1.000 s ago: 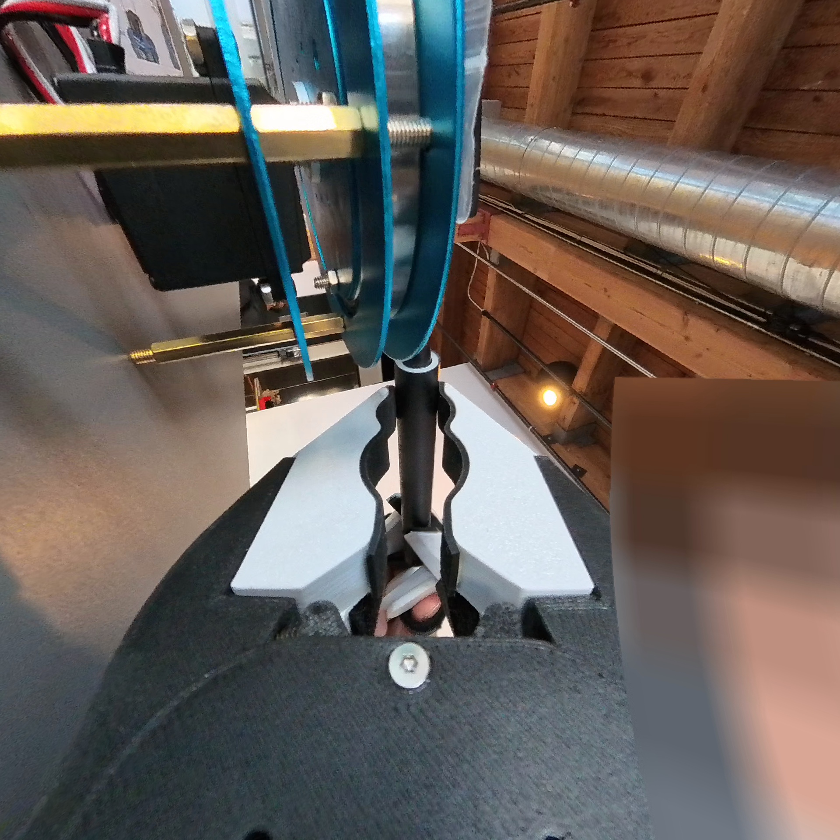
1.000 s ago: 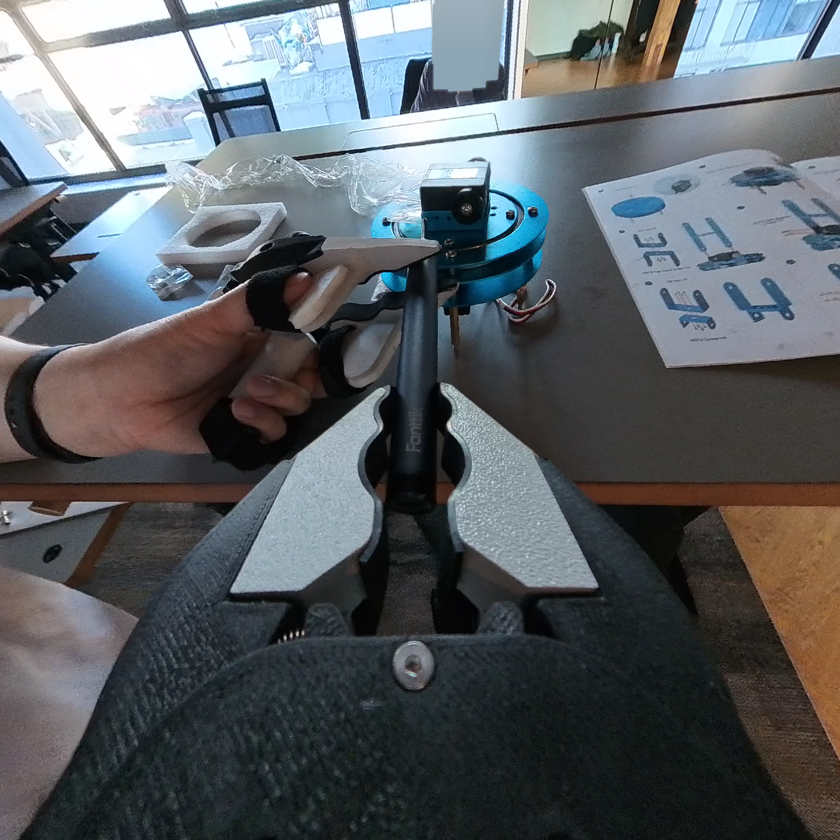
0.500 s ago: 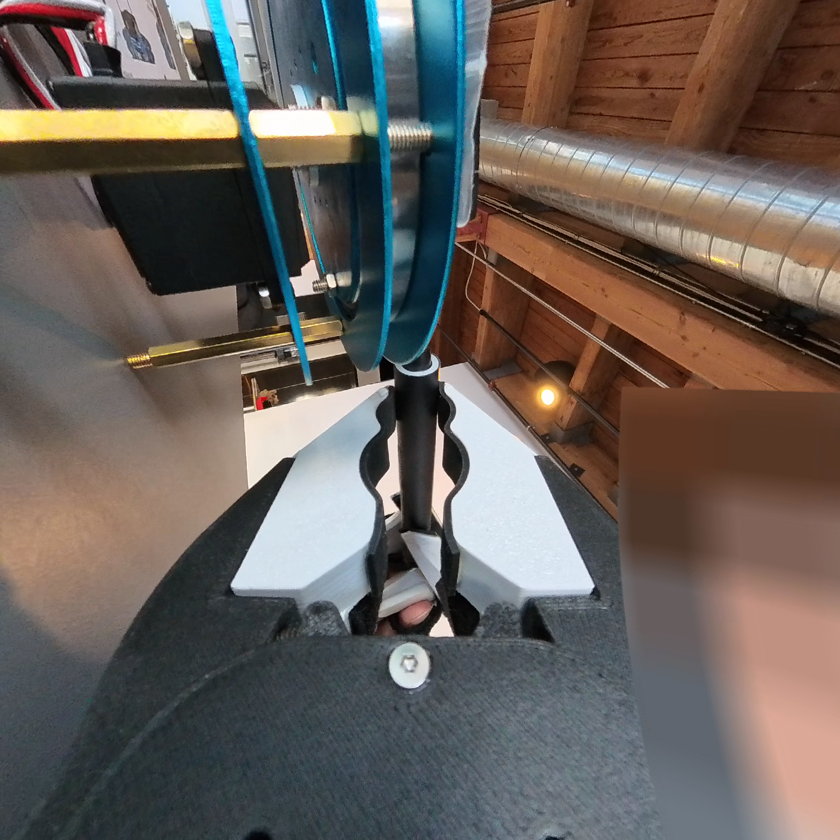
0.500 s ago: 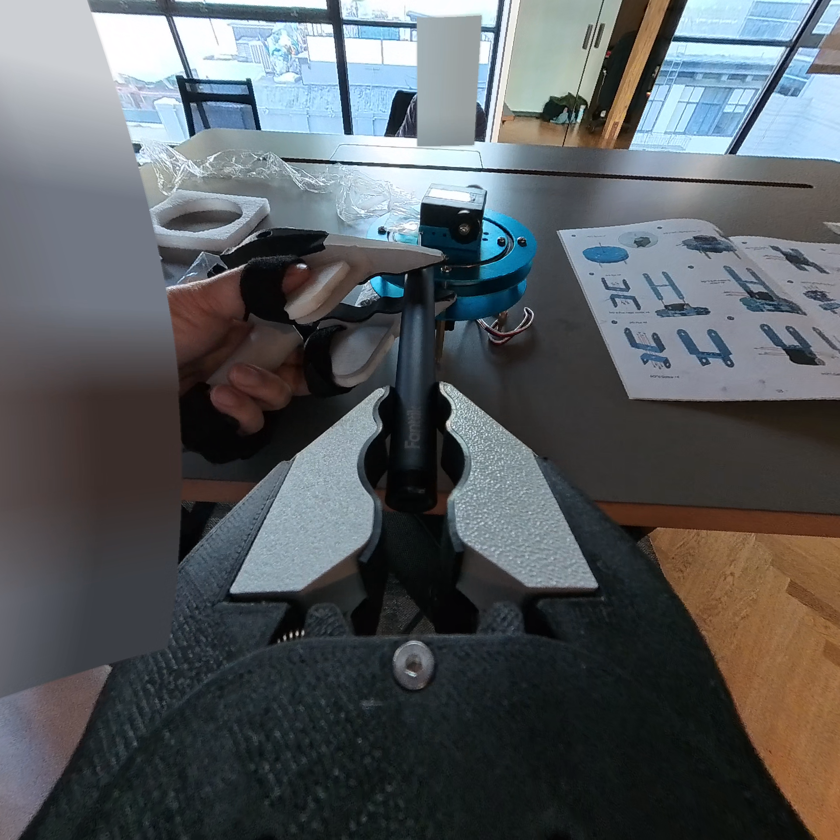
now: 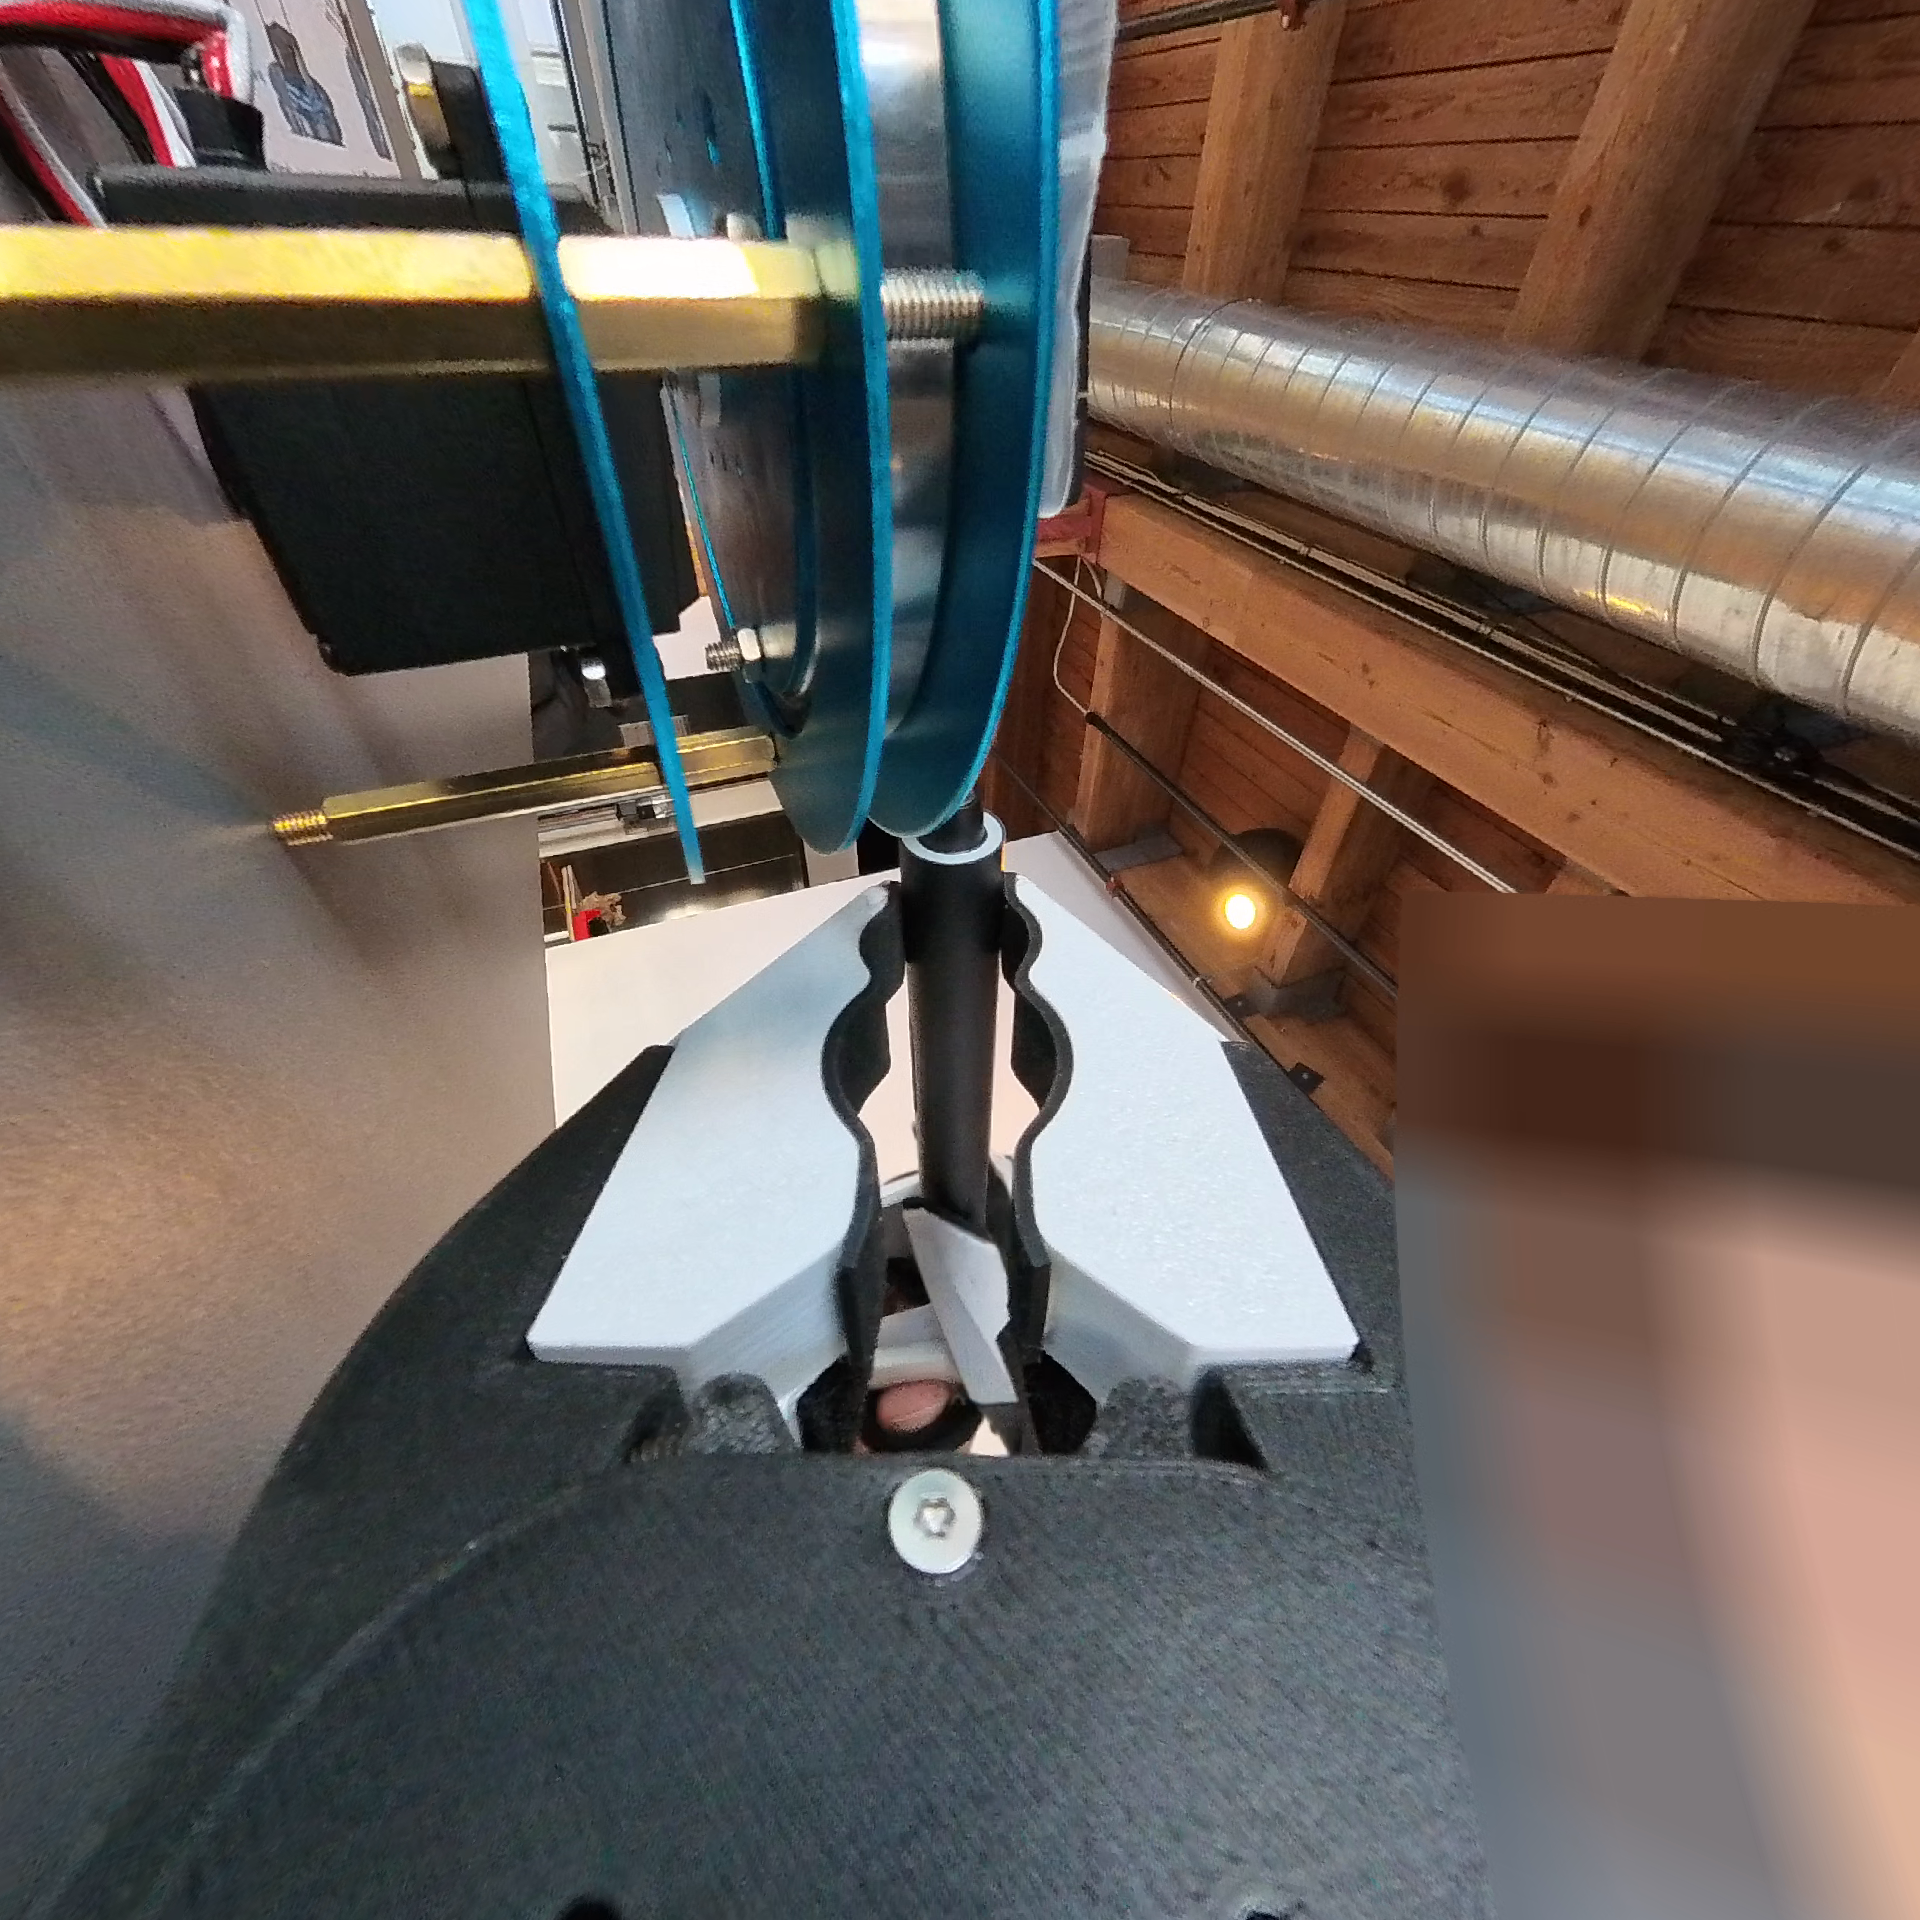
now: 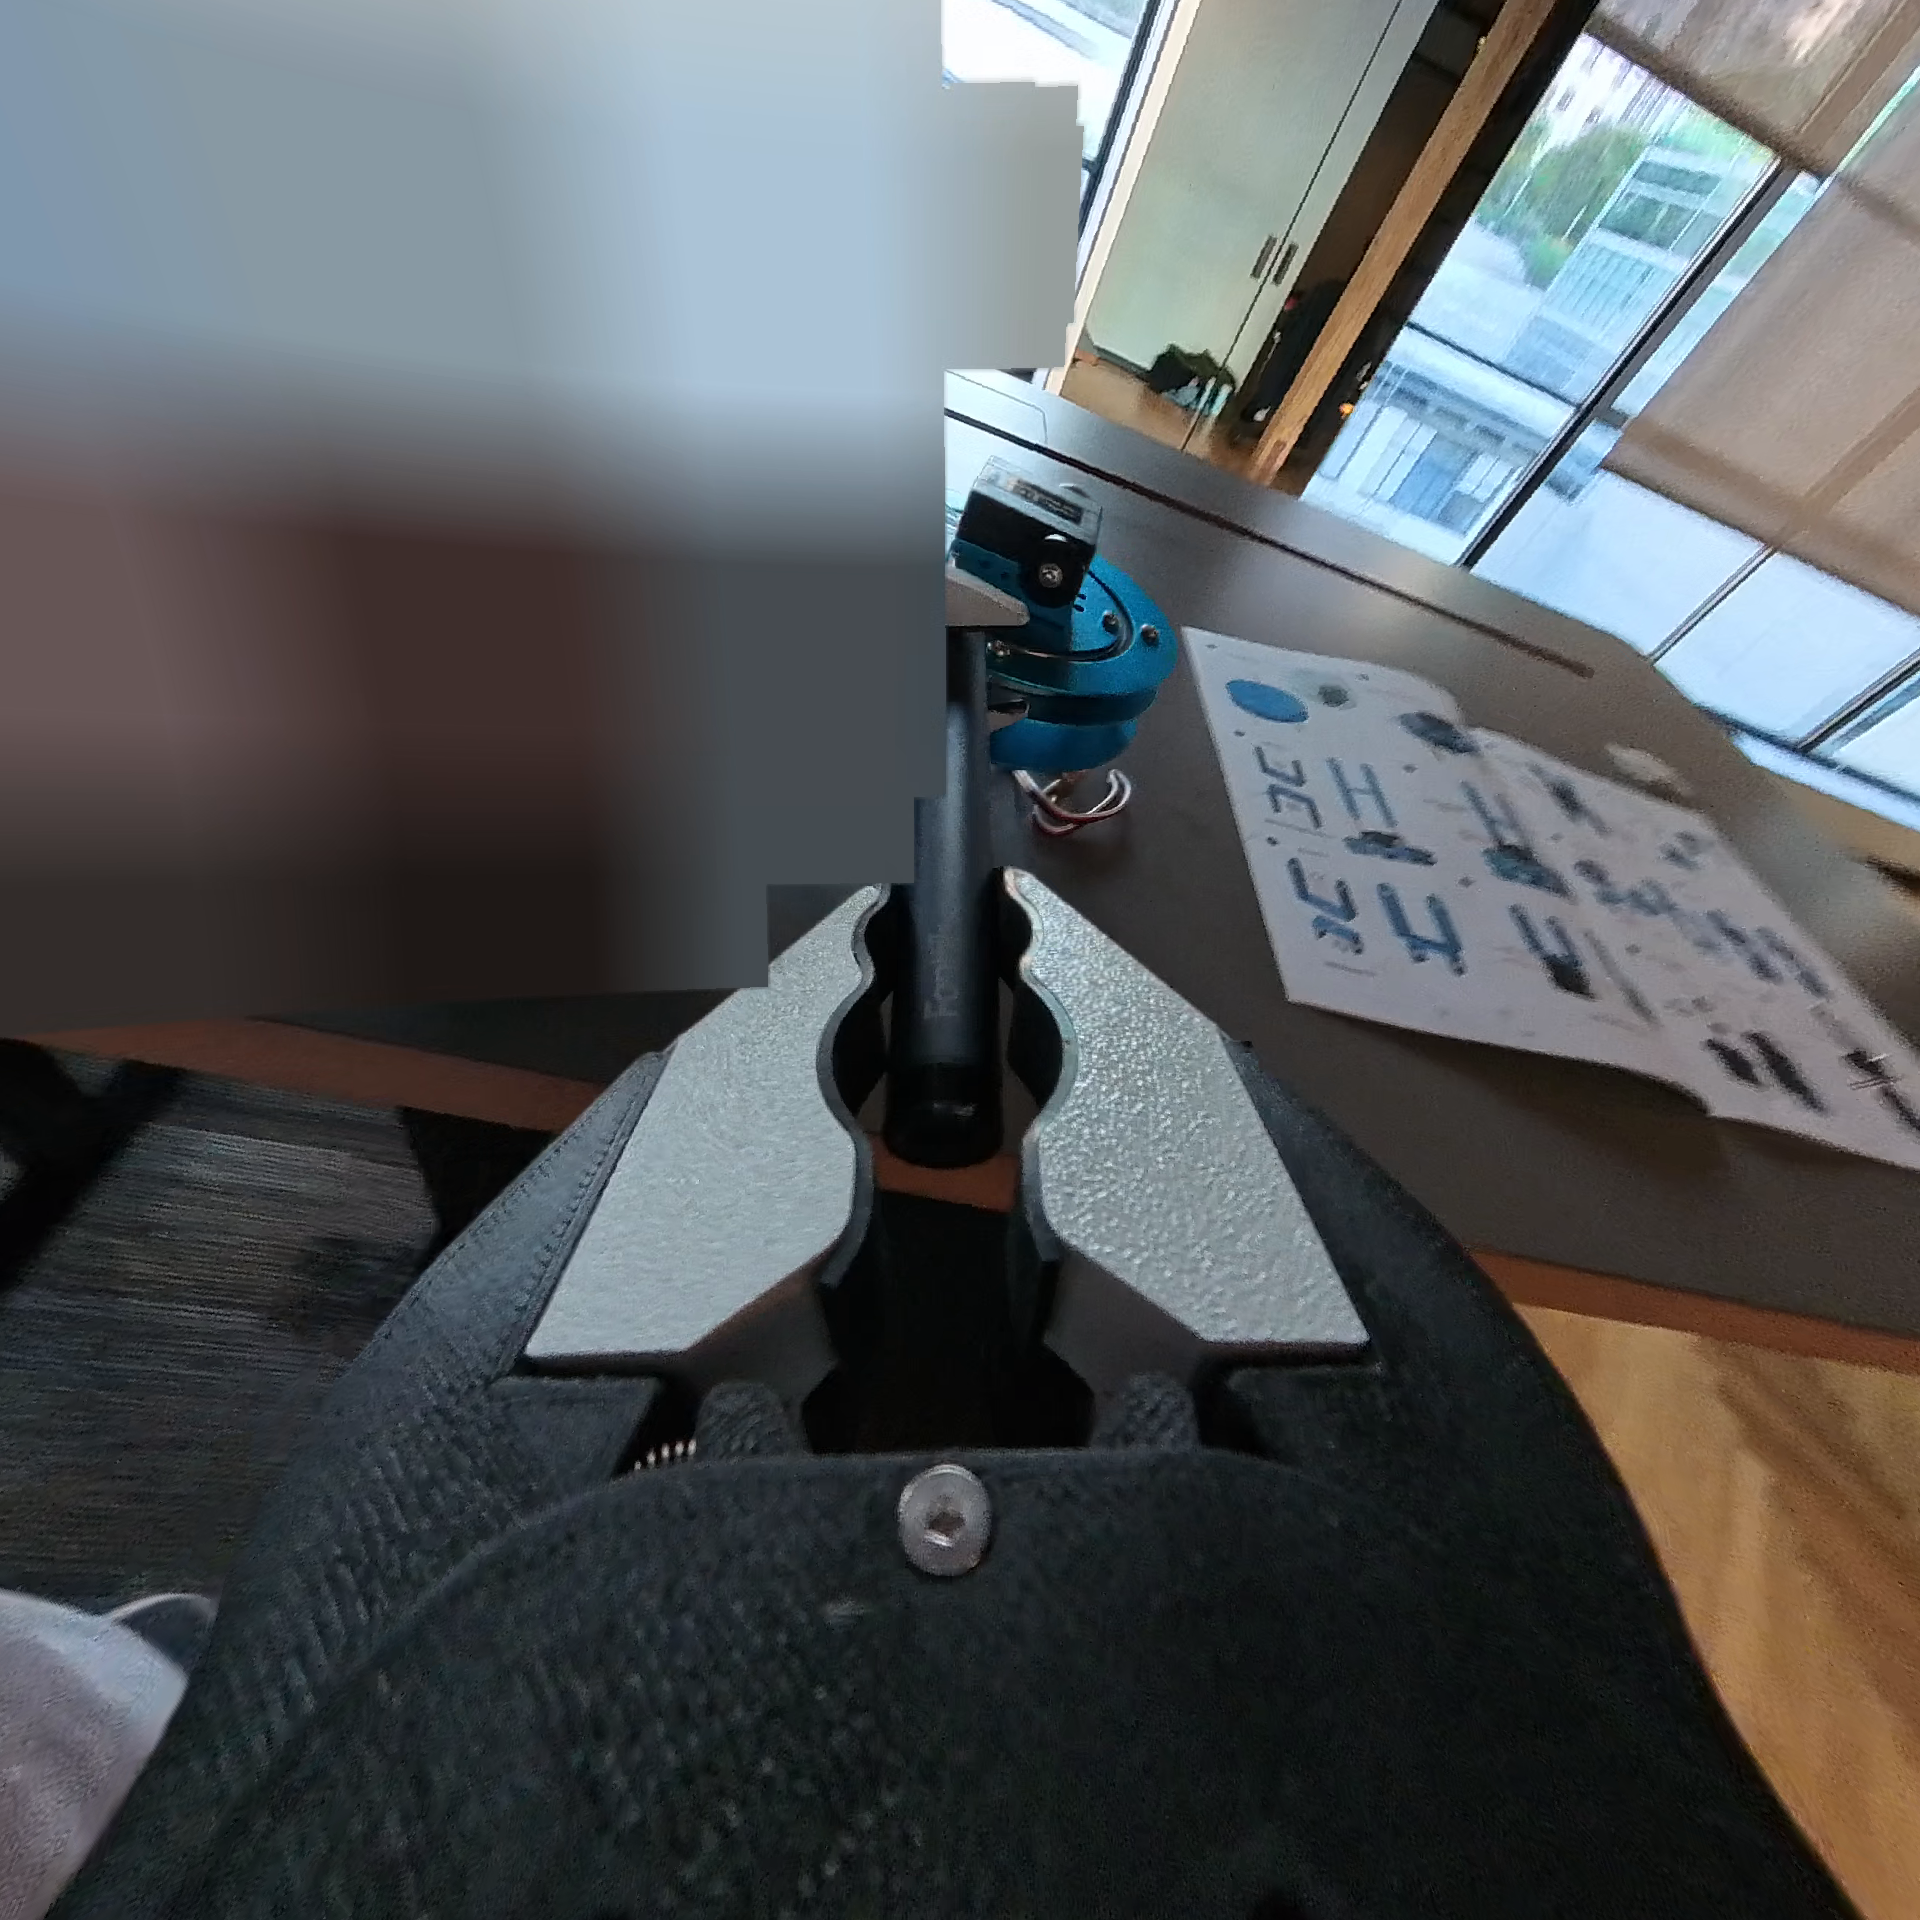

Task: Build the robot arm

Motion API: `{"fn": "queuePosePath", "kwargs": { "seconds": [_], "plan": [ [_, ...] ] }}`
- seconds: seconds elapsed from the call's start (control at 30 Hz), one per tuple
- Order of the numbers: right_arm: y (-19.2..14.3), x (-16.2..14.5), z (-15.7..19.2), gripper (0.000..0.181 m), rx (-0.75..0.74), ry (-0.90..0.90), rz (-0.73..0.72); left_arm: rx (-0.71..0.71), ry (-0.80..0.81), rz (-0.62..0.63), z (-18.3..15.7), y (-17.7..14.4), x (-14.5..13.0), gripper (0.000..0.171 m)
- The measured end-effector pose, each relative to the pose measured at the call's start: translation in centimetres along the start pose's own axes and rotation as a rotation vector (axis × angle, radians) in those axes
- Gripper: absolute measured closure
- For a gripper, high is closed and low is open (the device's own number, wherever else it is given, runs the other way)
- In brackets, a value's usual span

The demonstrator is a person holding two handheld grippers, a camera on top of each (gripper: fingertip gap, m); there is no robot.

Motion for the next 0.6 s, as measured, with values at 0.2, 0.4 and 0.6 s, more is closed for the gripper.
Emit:
{"fn": "queuePosePath", "kwargs": {
  "seconds": [0.2, 0.4, 0.6],
  "plan": [
    [0.1, 0.4, 0.7, 0.164, -0.099, -0.260, 0.020, -0.010, -0.005, 0.002, -0.1, 0.0, 0.0, 0.156],
    [-0.4, 0.3, 0.5, 0.151, 0.035, 0.023, -0.076, -0.011, -0.006, 0.002, -0.2, 0.0, 0.0, 0.156],
    [-1.5, -1.0, -0.8, 0.128, 0.417, 0.761, -0.176, -0.011, -0.008, 0.002, -0.2, 0.0, 0.0, 0.156]
  ]
}}
Point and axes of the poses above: each gripper's, where its closed fingertips meet, y out along the fingers, x out of its top, z = x × y across the jaws, the point moved 6 cm from there along -y, back along the fingers, and after that the axes turned 7 degrees about x, right-handed, at the moved point
